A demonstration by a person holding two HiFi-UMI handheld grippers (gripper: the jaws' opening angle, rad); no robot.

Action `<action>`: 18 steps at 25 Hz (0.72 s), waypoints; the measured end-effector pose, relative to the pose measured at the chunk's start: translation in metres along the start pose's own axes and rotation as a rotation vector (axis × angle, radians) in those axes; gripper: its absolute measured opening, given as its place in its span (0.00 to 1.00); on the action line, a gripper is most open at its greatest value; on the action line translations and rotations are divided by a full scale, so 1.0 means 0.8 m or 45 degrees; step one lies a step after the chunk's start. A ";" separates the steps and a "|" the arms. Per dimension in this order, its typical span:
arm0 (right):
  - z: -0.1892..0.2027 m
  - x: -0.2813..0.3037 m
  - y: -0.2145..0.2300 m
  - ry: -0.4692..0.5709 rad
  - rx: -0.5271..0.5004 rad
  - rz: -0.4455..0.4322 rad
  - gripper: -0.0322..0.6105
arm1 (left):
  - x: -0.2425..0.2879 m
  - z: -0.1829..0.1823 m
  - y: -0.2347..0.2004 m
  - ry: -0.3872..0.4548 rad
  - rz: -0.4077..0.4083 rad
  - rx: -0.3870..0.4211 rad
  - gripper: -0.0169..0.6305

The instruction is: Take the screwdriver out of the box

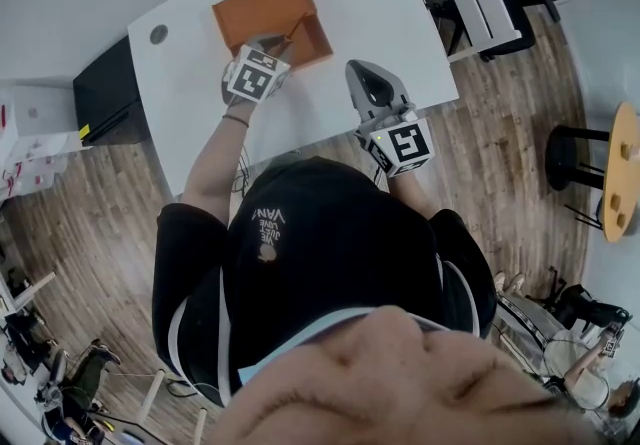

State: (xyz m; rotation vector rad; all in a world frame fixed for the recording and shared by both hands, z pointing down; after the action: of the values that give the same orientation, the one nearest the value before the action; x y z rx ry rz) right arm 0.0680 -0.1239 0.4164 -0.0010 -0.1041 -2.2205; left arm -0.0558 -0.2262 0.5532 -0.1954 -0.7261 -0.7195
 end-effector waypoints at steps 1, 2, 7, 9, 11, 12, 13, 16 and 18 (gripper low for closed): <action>-0.001 -0.001 0.001 0.004 -0.001 -0.001 0.07 | -0.005 -0.004 0.001 0.025 -0.011 -0.004 0.16; -0.003 -0.001 0.002 0.009 -0.004 -0.002 0.07 | -0.011 -0.009 0.002 0.051 -0.024 -0.006 0.16; -0.009 0.001 0.001 0.032 -0.024 -0.013 0.07 | -0.040 -0.030 0.003 0.177 -0.084 0.008 0.16; -0.011 0.001 -0.002 0.036 -0.036 -0.023 0.07 | -0.053 -0.036 0.004 0.216 -0.101 0.010 0.16; -0.013 0.000 -0.004 0.040 -0.044 -0.031 0.07 | -0.067 -0.040 0.009 0.245 -0.110 -0.002 0.16; -0.014 0.000 -0.005 0.043 -0.047 -0.036 0.07 | -0.073 -0.043 0.011 0.268 -0.113 -0.011 0.16; -0.015 0.000 -0.007 0.046 -0.052 -0.041 0.07 | -0.079 -0.046 0.013 0.298 -0.117 -0.021 0.16; -0.017 0.001 -0.013 0.048 -0.064 -0.057 0.07 | -0.097 -0.053 0.016 0.381 -0.137 -0.045 0.16; -0.015 0.002 -0.016 0.047 -0.065 -0.071 0.07 | -0.109 -0.056 0.019 0.414 -0.155 -0.051 0.16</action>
State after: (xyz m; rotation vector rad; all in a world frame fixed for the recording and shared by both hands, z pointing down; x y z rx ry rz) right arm 0.0574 -0.1184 0.4035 0.0151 -0.0276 -2.2771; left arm -0.0676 -0.1863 0.4631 -0.0677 -0.4160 -0.8580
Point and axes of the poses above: the fingertips, and each gripper's own axes: x forward along the fingers, y to its right, z out of its underside, the point moved 2 cm from there along -x, backward along the fingers, and after that the axes turned 2 degrees about x, right-handed, at the moved point
